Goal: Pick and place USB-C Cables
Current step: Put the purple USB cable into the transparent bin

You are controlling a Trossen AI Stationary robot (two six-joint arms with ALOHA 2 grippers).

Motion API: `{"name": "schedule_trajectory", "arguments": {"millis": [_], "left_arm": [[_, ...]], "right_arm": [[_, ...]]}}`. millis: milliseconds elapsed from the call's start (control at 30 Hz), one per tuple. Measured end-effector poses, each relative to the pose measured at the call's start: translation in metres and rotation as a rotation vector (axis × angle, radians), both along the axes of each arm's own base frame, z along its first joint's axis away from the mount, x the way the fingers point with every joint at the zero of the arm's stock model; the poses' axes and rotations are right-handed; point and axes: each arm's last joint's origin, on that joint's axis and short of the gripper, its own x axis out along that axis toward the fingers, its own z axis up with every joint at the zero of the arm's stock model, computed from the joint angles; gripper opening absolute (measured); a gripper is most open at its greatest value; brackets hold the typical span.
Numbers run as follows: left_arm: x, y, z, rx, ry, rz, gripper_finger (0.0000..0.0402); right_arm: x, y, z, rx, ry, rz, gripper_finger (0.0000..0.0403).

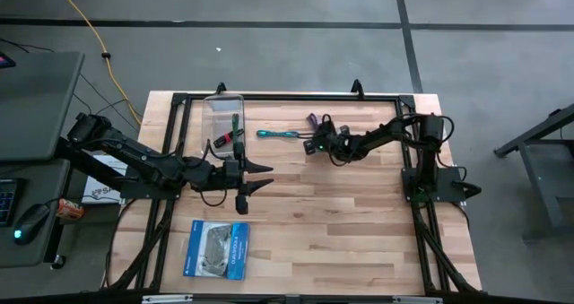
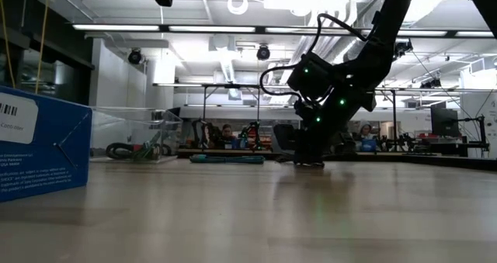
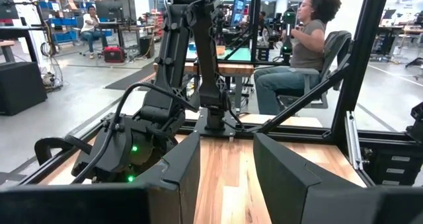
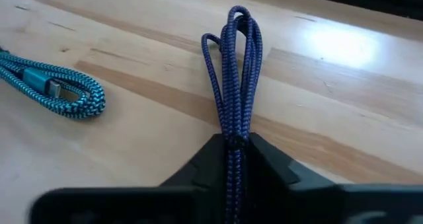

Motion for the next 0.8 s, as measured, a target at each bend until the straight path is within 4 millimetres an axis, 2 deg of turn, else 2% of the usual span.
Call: {"name": "schedule_trajectory", "arguments": {"millis": [100, 300, 467, 600, 700, 800], "left_arm": [[0.0, 0.0, 0.0, 0.0, 0.0, 0.0, 0.0122], [0.0, 0.0, 0.0, 0.0, 0.0, 0.0, 0.0122], [0.0, 0.0, 0.0, 0.0, 0.001, 0.0, 0.0122], [0.0, 0.0, 0.0, 0.023, 0.006, 0.013, 0.0122], [0.0, 0.001, 0.0, 0.027, 0.008, 0.041, 0.0122], [0.0, 0.001, -0.002, 0.029, 0.033, 0.052, 0.0122]], "right_arm": [[0.0, 0.0, 0.0, -0.013, 0.028, 0.027, 0.0015], [-0.001, -0.005, 0.0, 0.015, 0.024, 0.041, 0.0028], [-0.003, -0.006, 0.003, 0.021, 0.056, 0.077, 0.0012], [-0.01, -0.001, 0.019, 0.033, 0.094, 0.125, 0.0013], [-0.011, 0.008, 0.043, -0.028, 0.045, 0.181, 0.0012], [-0.024, 0.018, 0.054, -0.085, 0.024, 0.219, 0.0012]]}}
